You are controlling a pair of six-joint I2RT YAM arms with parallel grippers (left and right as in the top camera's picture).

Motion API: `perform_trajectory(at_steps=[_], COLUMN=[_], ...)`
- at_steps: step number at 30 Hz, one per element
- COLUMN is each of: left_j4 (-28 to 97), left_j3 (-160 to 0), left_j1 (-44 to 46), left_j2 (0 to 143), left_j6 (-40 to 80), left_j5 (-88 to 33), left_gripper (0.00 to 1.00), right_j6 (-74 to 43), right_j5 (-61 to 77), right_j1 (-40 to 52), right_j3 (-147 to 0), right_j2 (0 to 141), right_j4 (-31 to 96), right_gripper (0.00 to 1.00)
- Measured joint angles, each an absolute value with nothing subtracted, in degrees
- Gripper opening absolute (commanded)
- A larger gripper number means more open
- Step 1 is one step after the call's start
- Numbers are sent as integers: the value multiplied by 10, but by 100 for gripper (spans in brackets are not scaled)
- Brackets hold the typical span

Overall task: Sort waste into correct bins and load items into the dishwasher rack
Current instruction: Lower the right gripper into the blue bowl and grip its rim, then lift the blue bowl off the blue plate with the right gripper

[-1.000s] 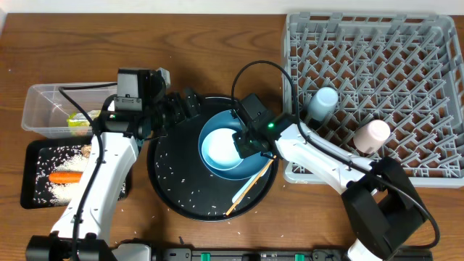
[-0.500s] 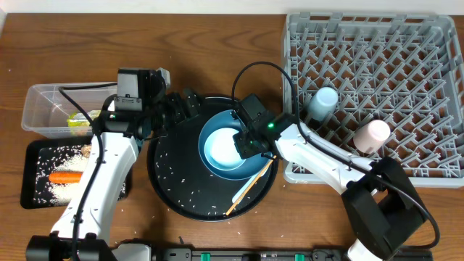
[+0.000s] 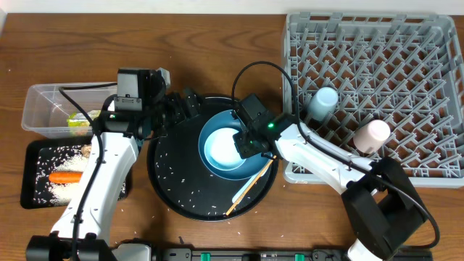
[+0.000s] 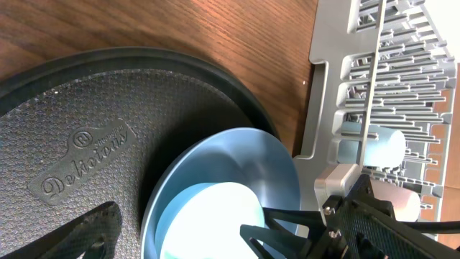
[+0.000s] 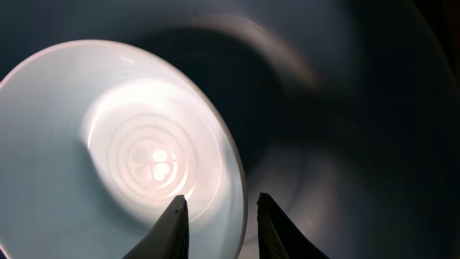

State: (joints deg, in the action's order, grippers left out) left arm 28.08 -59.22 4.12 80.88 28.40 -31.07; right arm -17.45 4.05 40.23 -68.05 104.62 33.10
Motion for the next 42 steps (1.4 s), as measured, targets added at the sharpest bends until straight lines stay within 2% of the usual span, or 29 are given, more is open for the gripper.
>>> perform_trajectory(at_steps=[5, 9, 15, 26, 31, 38, 42], left_j4=[281, 281, 281, 281, 281, 281, 281], left_j3=[-592, -592, -592, -592, -592, -592, -592], left_j1=[41, 41, 41, 41, 41, 41, 41], left_j2=[809, 809, 809, 809, 809, 809, 809], left_j6=[284, 284, 284, 284, 284, 284, 284], left_j5=[-311, -311, -311, -311, -311, -311, -311], left_gripper=[98, 98, 98, 98, 98, 98, 98], right_j6=[-175, -175, -174, -176, -176, -174, -155], right_j5=[40, 40, 40, 38, 29, -70, -144], right_j1=[402, 402, 402, 401, 390, 331, 249], right_j3=[-668, -651, -648, -656, -680, -703, -704], right_j2=[1046, 1046, 1046, 1041, 976, 824, 758], right_j4=[314, 293, 281, 281, 291, 420, 500], right_gripper=[26, 24, 1, 1, 1, 1, 1])
